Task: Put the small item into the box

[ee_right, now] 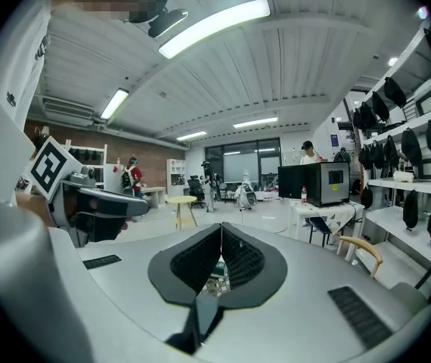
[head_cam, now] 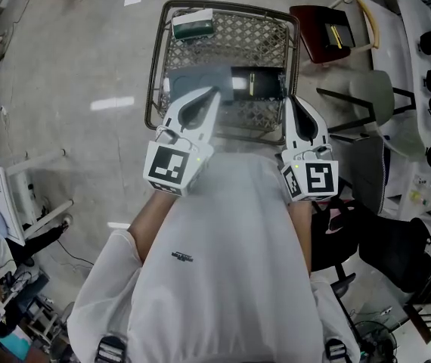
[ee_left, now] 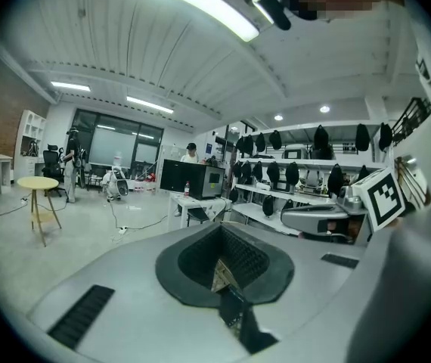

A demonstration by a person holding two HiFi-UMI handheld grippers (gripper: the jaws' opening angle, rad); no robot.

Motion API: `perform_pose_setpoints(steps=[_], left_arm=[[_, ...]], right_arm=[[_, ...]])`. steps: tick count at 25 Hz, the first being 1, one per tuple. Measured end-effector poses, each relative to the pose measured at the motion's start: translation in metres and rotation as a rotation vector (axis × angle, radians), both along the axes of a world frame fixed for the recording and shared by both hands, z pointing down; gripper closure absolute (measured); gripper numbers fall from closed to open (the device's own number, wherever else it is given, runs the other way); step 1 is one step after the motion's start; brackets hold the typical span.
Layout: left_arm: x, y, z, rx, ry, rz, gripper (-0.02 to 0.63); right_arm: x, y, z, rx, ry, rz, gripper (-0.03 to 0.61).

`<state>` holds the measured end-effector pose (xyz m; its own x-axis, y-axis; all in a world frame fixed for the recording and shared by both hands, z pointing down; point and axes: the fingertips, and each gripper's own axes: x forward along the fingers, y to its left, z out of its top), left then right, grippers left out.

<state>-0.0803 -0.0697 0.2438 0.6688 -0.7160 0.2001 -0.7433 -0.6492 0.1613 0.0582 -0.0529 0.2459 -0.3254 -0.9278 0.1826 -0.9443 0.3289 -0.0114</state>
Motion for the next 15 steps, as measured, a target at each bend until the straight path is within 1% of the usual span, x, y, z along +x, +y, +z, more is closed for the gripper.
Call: perform_pose_setpoints(steps=[8, 15], left_arm=[[-0.004, 0.004, -0.002, 0.005, 0.001, 0.009, 0.612], [-0.009, 0.008, -0.004, 0.012, 0.01, 0.007, 0.612]], right_arm=[[-0.016, -0.001, -0.002, -0.004, 0.006, -0.017, 0.578], [-0.019, 0.001, -0.002, -0.001, 0.015, -0.015, 0.579]])
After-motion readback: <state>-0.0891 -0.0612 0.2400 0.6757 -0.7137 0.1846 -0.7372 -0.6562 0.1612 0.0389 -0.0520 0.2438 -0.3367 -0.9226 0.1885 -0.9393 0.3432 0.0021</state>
